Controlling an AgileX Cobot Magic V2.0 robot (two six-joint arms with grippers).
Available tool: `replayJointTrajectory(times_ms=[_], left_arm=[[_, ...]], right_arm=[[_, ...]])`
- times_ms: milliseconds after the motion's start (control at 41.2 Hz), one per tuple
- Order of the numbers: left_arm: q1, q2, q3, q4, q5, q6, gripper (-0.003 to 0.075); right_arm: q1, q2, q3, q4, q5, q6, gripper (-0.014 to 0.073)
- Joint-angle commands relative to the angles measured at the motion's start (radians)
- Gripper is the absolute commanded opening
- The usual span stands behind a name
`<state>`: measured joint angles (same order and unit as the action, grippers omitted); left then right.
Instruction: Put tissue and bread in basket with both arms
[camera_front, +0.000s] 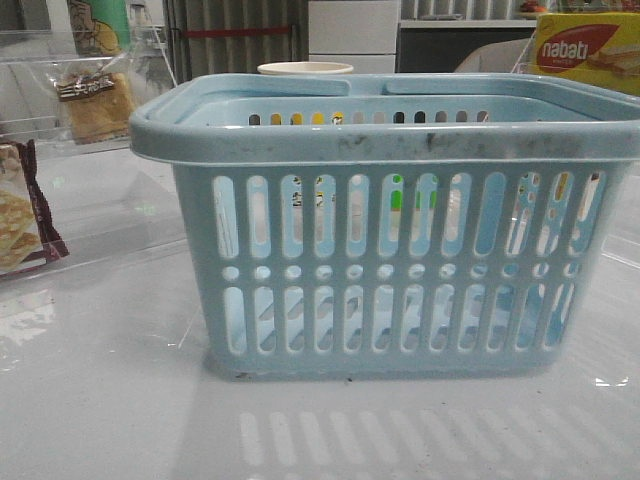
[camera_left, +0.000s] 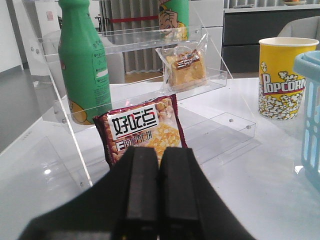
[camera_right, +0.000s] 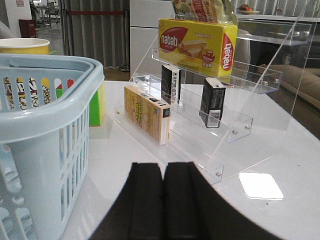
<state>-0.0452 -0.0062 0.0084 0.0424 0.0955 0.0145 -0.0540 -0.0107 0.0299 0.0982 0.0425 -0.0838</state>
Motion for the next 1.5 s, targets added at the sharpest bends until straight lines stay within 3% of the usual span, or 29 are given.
replayJointTrajectory(times_ms=[0, 801, 995, 1238, 1480], left_arm=[[-0.007, -0.016, -0.002, -0.008, -0.085, -0.004, 0.0097], [-0.007, -0.016, -0.002, -0.008, -0.096, -0.004, 0.0097], [-0.007, -0.016, -0.021, -0.008, -0.228, -0.004, 0.0097], [-0.007, 0.009, -0.274, -0.008, -0.079, -0.015, 0.0097], [-0.007, 0.206, -0.614, -0.008, 0.141, -0.015, 0.0097]], right_arm=[[0.000, -0.018, 0.000, 0.004, -0.093, -0.002, 0.0066], [0.000, -0.018, 0.000, 0.004, -0.100, -0.002, 0.0066], [0.000, -0.018, -0.025, 0.004, -0.157, -0.002, 0.0066], [0.000, 0.005, -0.295, -0.006, 0.019, -0.002, 0.0066], [0.000, 0.179, -0.632, -0.006, 0.255, -0.002, 0.0066]])
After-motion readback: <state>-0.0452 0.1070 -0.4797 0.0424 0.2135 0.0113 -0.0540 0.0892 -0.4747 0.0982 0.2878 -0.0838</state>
